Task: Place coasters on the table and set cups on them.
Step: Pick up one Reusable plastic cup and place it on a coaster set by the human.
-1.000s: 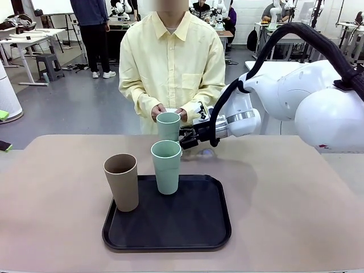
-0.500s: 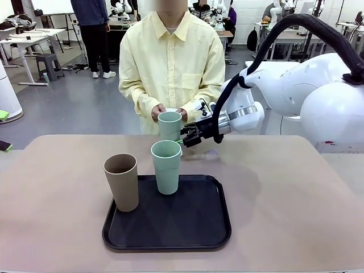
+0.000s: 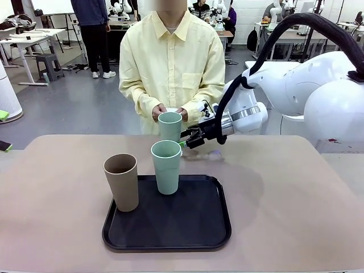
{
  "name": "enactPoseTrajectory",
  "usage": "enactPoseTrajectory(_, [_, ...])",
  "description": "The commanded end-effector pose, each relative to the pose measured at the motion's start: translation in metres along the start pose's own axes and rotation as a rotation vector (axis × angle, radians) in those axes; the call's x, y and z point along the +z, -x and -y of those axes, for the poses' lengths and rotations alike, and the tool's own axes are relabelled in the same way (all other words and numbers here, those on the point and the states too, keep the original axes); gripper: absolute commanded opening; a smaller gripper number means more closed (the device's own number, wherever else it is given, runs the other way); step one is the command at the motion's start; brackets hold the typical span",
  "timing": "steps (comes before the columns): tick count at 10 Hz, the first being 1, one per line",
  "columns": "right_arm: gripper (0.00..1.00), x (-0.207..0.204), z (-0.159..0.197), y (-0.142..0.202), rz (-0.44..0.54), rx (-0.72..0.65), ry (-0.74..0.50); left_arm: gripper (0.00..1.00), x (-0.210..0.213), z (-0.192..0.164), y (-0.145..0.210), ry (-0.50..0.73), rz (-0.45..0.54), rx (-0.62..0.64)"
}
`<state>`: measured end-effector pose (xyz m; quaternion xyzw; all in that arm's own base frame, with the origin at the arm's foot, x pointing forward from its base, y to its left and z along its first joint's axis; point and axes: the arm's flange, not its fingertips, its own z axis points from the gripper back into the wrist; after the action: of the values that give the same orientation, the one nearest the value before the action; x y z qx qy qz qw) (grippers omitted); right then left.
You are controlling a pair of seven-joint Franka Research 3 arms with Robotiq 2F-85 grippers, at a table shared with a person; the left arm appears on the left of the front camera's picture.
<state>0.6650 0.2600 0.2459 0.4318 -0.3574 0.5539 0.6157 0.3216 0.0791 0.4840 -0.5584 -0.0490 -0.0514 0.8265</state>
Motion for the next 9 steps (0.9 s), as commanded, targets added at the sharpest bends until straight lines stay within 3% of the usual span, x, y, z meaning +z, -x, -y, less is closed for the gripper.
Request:
enactPoseTrajectory(1, [1.0,0.01,-0.009,-0.004,-0.061,-0.021,0.02,1.0,0.001,-0.001,0.001,0.011,-0.004,-0.018])
enactPoseTrajectory(5, [1.0,0.065,-0.057,-0.028,-0.253,-0.063,0.201,1.0,0.001,-0.001,0.001,0.011,-0.004,-0.018])
enactPoseTrajectory(9, [1.0,0.138,-0.159,-0.104,-0.547,-0.269,0.386,1.0,0.001,-0.001,0.001,0.011,-0.004,-0.018])
